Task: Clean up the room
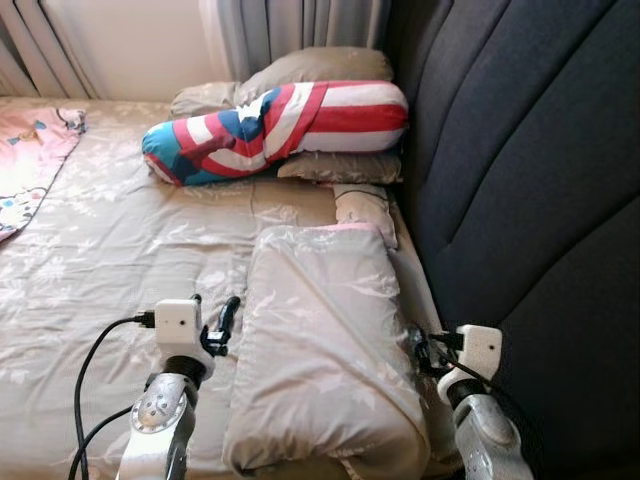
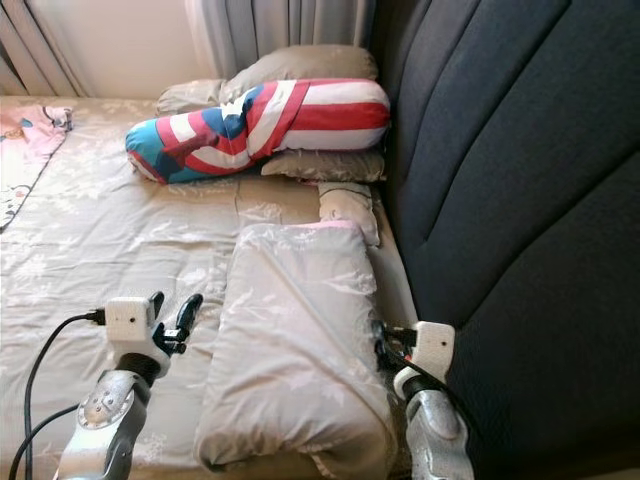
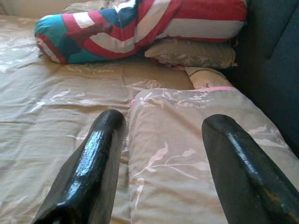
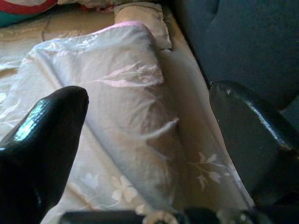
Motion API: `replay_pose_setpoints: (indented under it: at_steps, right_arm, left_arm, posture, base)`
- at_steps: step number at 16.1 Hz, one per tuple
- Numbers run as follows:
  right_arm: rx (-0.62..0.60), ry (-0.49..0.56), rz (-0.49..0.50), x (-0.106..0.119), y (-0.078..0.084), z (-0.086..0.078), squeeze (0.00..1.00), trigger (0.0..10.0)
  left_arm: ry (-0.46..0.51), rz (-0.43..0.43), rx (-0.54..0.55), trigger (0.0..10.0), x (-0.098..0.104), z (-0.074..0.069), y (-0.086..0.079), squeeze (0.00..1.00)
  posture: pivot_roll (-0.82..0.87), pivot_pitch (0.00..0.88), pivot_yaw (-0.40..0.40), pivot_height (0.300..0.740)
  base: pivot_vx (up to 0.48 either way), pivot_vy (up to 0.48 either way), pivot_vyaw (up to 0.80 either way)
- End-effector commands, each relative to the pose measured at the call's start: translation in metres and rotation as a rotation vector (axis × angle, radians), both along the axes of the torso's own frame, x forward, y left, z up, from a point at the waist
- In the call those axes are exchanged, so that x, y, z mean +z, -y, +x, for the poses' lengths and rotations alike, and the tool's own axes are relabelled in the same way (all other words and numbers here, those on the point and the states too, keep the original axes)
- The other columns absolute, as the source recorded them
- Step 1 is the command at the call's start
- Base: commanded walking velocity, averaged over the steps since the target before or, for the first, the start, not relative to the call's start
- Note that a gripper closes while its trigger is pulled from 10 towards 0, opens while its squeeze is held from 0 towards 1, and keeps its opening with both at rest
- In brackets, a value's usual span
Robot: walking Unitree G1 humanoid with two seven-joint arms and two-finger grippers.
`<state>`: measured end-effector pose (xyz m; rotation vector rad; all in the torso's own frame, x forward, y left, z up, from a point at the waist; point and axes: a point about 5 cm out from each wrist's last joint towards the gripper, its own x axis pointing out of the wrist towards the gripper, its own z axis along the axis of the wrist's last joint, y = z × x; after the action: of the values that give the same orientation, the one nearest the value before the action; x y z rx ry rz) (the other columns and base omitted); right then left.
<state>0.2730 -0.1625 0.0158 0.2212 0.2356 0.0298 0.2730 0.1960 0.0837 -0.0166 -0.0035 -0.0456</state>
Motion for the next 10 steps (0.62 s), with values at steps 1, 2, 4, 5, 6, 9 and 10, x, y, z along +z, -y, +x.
replay_pose_setpoints:
  at_steps: [1, 2, 4, 5, 6, 9, 10]
  right_arm:
    - [-0.003, -0.008, 0.014, -0.0013, -0.0026, -0.0007, 0.0, 10.0]
    - [-0.003, -0.008, 0.014, -0.0013, -0.0027, -0.0007, 0.0, 10.0]
    - [-0.002, -0.011, 0.016, -0.0017, -0.0028, -0.0007, 0.0, 10.0]
    - [-0.002, -0.011, 0.017, -0.0018, -0.003, -0.0007, 0.0, 10.0]
    - [-0.002, -0.012, 0.018, -0.0019, -0.0031, -0.0008, 0.0, 10.0]
    - [-0.001, -0.014, 0.021, -0.0023, -0.0035, -0.0009, 0.0, 10.0]
    - [-0.001, -0.014, 0.022, -0.0022, -0.0036, -0.0009, 0.0, 10.0]
  left_arm:
    - [-0.01, 0.012, -0.006, 10.0, -0.0008, -0.0016, 0.0004, 0.0]
    - [-0.01, 0.012, -0.006, 10.0, -0.0007, -0.0014, 0.0004, 0.0]
    - [-0.012, 0.012, -0.008, 10.0, -0.0001, 0.0001, 0.001, 0.0]
    - [-0.014, 0.011, -0.007, 10.0, -0.0001, 0.0005, 0.0009, 0.0]
    - [-0.012, 0.014, -0.008, 10.0, 0.0002, 0.0005, 0.0008, 0.0]
    - [-0.012, 0.015, -0.009, 10.0, 0.0004, 0.0004, 0.0009, 0.0]
    - [-0.015, 0.011, -0.006, 10.0, 0.0002, 0.0004, 0.0008, 0.0]
  posture:
    - [0.0, 0.068, -0.074, 0.74]
    - [0.0, 0.068, -0.072, 0.74]
    - [0.0, 0.067, -0.07, 0.74]
    - [0.0, 0.067, -0.07, 0.74]
    - [0.0, 0.068, -0.069, 0.74]
    - [0.0, 0.068, -0.069, 0.74]
    - [0.0, 0.069, -0.068, 0.74]
  base:
    - [0.0, 0.0, 0.0]
    - [0.0, 0.0, 0.0]
    - [0.0, 0.197, 0.0]
    - [0.0, 0.48, 0.0]
    - [0.0, 0.48, 0.0]
    - [0.0, 0.0, 0.0]
    - [0.0, 0.48, 0.0]
